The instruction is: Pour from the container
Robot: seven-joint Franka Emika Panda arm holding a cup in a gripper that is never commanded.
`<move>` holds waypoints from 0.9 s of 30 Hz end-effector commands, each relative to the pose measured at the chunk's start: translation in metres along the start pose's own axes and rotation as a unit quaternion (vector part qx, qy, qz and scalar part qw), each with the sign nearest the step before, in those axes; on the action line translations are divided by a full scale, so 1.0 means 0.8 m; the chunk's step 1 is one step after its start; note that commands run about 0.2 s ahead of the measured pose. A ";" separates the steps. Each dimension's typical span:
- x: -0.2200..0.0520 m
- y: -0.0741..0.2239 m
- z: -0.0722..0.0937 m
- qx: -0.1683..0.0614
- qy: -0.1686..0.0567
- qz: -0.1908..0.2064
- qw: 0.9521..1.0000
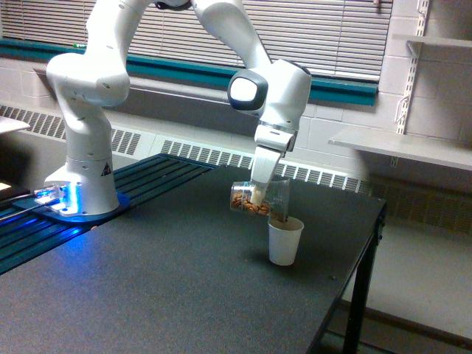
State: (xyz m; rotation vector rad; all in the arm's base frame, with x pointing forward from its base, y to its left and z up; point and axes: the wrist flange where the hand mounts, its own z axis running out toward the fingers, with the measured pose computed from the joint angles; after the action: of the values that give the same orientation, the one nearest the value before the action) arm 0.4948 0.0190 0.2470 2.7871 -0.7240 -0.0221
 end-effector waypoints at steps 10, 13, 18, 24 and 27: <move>0.002 -0.006 -0.001 -0.015 -0.005 -0.028 0.999; 0.002 -0.007 -0.002 -0.017 -0.005 -0.033 0.999; 0.004 -0.008 -0.004 -0.019 -0.002 -0.034 0.999; 0.001 -0.010 -0.003 -0.024 -0.006 -0.041 0.999; -0.001 -0.010 -0.002 -0.027 -0.008 -0.046 0.999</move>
State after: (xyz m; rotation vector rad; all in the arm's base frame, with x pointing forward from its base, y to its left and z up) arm 0.4980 0.0243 0.2465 2.7737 -0.6376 -0.0620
